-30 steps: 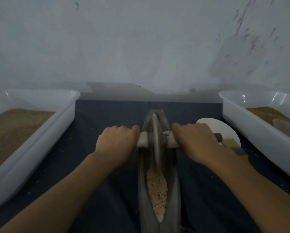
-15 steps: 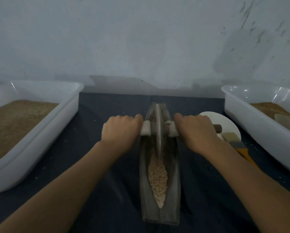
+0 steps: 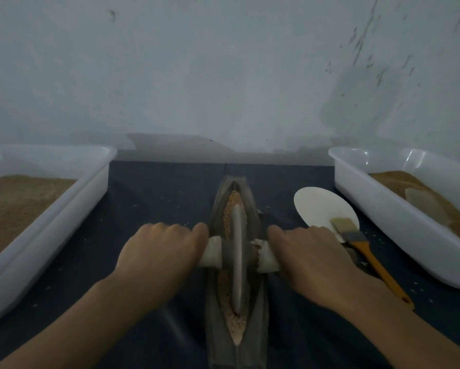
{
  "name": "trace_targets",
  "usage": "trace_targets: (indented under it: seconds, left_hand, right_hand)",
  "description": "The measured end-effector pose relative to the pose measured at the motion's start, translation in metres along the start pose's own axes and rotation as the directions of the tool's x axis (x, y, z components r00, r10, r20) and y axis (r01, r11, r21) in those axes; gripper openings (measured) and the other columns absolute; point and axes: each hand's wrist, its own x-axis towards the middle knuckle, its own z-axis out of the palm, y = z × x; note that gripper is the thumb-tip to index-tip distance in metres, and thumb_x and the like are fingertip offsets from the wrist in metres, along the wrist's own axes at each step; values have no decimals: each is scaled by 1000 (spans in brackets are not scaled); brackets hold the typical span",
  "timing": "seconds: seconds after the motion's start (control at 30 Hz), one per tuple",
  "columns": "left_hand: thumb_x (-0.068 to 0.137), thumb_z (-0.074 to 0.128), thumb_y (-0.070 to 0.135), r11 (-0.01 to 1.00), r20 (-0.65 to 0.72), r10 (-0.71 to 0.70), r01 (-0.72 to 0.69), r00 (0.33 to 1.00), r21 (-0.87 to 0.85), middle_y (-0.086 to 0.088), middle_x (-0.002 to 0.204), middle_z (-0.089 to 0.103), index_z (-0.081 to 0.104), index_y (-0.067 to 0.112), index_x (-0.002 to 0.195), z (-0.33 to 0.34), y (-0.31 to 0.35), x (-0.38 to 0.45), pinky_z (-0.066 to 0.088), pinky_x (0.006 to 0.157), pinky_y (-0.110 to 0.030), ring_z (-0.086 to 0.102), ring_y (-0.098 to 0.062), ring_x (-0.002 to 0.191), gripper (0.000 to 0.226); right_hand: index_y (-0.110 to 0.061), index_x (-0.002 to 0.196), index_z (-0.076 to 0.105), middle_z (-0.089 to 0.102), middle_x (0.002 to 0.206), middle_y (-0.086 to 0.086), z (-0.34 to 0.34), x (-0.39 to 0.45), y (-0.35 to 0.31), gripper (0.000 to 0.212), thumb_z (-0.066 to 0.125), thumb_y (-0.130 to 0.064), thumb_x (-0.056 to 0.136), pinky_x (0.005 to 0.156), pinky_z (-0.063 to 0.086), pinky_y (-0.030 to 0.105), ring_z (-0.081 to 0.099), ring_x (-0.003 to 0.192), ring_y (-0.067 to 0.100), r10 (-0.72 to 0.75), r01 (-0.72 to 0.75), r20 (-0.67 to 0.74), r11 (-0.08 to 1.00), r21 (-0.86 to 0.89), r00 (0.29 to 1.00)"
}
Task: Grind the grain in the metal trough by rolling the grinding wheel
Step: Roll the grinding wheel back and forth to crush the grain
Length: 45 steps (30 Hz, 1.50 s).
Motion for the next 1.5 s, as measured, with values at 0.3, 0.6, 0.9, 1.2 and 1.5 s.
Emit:
trace_targets:
  seconds: [0.3, 0.6, 0.9, 1.2, 1.5]
  left_hand:
    - [81, 61, 28, 990, -46, -141, 141, 989, -7, 8, 61, 28, 24, 25, 80, 25, -9, 52, 26, 49, -32, 32, -18, 51, 37]
    - [41, 85, 35, 999, 26, -25, 25, 999, -25, 8, 48, 25, 20, 32, 77, 8, -3, 5, 10, 42, -21, 15, -9, 39, 74]
    - [83, 60, 32, 984, -19, -161, 159, 987, -76, 9, 61, 26, 27, 26, 81, 33, -13, 63, 29, 51, -32, 38, -20, 52, 34]
    - [48, 85, 34, 1000, -5, 8, -8, 1000, -3, 10, 52, 19, 23, 29, 76, -2, 1, 1, 7, 43, -20, 20, -9, 39, 68]
    - [80, 62, 25, 984, -60, -178, 178, 982, -5, 7, 58, 23, 28, 22, 80, 31, -9, 58, 18, 47, -30, 22, -16, 46, 34]
  right_hand:
    - [-19, 93, 38, 62, 88, 5, 17, 58, 20, 26, 62, -28, 83, 59, 32, 35, 58, 75, 29, 93, -93, 29, 996, -5, 995]
    - [-28, 85, 24, 60, 79, -2, -4, 8, 0, 46, 69, -30, 77, 52, 21, 31, 56, 63, 21, -6, 3, 63, 999, 42, 998]
    - [-23, 88, 26, 64, 89, 5, 18, 68, 22, 35, 60, -25, 84, 57, 27, 34, 60, 74, 29, 86, -85, 13, 996, -26, 996]
    - [-27, 86, 23, 57, 77, -5, -4, -2, -1, 40, 61, -38, 81, 53, 29, 32, 55, 64, 19, 23, -23, 38, 1000, -7, 999]
    - [-20, 85, 26, 61, 81, 5, 23, 67, 22, 36, 61, -26, 82, 53, 25, 33, 57, 68, 29, 114, -119, -43, 986, -114, 993]
